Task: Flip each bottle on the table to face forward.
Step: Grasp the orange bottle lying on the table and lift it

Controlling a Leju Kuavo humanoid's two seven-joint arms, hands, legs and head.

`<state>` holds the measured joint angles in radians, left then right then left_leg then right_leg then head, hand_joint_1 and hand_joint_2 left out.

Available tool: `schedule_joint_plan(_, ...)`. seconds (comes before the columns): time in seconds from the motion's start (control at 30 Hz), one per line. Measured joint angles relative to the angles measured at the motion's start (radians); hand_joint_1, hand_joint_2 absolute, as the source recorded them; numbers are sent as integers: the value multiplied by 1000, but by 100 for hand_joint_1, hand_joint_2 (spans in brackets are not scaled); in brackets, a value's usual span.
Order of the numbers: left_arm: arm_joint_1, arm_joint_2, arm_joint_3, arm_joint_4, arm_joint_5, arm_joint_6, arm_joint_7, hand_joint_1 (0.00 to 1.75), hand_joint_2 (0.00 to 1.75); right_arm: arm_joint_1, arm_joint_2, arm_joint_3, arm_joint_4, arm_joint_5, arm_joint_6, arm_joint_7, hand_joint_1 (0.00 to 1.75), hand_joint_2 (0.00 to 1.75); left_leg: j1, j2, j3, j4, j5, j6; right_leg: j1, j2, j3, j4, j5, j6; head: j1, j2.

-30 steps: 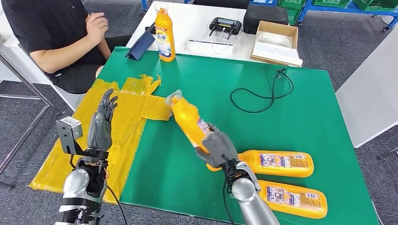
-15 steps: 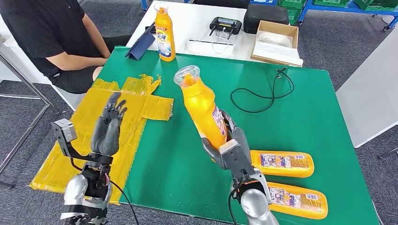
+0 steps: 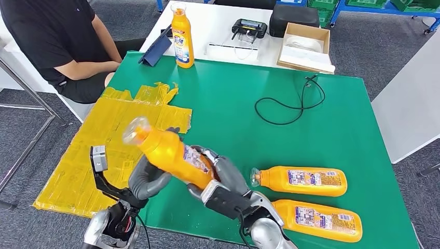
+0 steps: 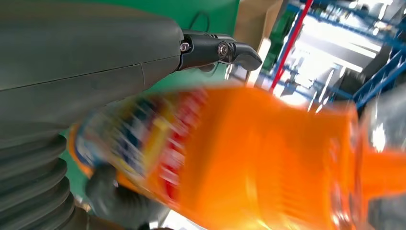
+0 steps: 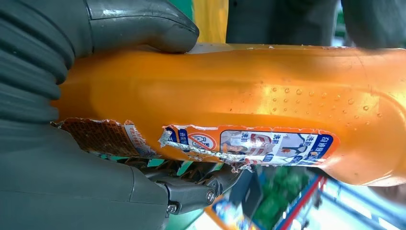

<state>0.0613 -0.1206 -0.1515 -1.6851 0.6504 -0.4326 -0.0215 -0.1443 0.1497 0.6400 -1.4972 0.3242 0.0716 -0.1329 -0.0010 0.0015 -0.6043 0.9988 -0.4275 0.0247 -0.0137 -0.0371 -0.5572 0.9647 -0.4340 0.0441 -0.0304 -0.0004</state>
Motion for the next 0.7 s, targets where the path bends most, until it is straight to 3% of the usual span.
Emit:
schedule_joint_plan(0.27, 20, 31, -43, -5, 71, -13, 15, 1, 175, -41, -21, 67, 47, -18, 25, 7, 175, 175, 0, 0, 0, 0, 0, 0, 0, 0, 0, 0, 0, 0, 0, 0)
schedule_joint_plan(0.4, 24, 40, -52, -12, 52, -17, -5, 73, 175, -59, -28, 92, 63, -22, 32, 8, 175, 175, 0, 0, 0, 0, 0, 0, 0, 0, 0, 0, 0, 0, 0, 0)
schedule_joint_plan(0.47, 25, 42, -52, -18, 32, -14, -18, 73, 175, -66, -31, 101, 70, -22, 33, 8, 175, 175, 0, 0, 0, 0, 0, 0, 0, 0, 0, 0, 0, 0, 0, 0)
schedule_joint_plan(0.6, 25, 45, -52, -21, 17, -7, -27, 175, 175, -71, -31, 110, 78, -22, 33, 8, 175, 175, 0, 0, 0, 0, 0, 0, 0, 0, 0, 0, 0, 0, 0, 0)
schedule_joint_plan(0.7, 26, 45, -52, -24, 0, -5, -41, 175, 175, -73, -31, 114, 84, -22, 33, 8, 175, 175, 0, 0, 0, 0, 0, 0, 0, 0, 0, 0, 0, 0, 0, 0)
